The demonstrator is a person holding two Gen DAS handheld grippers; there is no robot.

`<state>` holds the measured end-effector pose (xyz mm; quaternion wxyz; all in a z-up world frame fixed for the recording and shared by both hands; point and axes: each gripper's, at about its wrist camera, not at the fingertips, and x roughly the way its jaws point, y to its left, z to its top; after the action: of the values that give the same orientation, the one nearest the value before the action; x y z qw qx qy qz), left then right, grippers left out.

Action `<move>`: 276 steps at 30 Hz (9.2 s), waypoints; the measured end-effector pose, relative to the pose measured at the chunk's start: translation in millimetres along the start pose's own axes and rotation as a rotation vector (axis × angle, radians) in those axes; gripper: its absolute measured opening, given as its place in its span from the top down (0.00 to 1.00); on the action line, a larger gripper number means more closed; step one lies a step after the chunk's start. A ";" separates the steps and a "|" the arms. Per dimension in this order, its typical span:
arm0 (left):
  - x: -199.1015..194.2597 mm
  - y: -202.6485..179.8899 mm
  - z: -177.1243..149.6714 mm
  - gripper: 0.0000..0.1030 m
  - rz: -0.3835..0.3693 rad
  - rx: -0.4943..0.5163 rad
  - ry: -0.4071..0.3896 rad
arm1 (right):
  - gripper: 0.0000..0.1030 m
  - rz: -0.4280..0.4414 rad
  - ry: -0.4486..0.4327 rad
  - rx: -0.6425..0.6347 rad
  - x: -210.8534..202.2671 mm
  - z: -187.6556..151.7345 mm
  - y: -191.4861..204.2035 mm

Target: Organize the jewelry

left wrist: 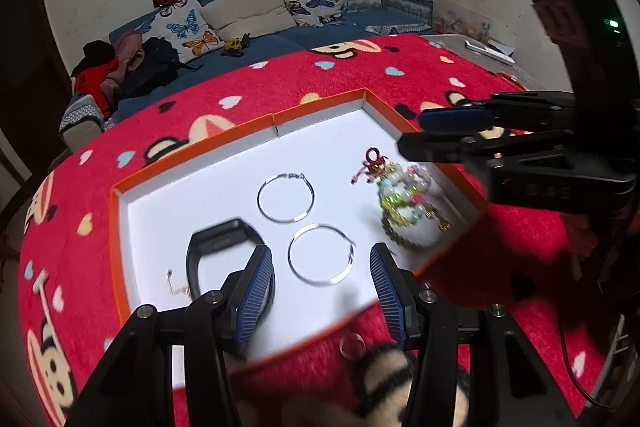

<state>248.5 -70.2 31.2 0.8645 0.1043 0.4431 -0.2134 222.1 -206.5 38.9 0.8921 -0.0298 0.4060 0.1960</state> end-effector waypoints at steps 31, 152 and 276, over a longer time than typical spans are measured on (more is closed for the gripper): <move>-21.1 4.6 -90.1 0.44 0.020 -0.109 0.065 | 0.63 0.075 0.132 -0.023 16.3 -76.8 48.1; -34.9 15.4 -48.8 0.24 0.133 -0.116 -0.089 | 0.78 0.017 0.038 0.073 1.9 -45.9 32.5; -77.8 8.9 -162.7 0.20 0.329 -0.330 -0.271 | 0.49 -0.241 -0.103 0.093 -20.8 -103.3 90.6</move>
<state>95.1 19.3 -1.1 0.9443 0.0031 0.3290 -0.0070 102.2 -151.7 -5.2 0.9293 -0.0270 0.3616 0.0697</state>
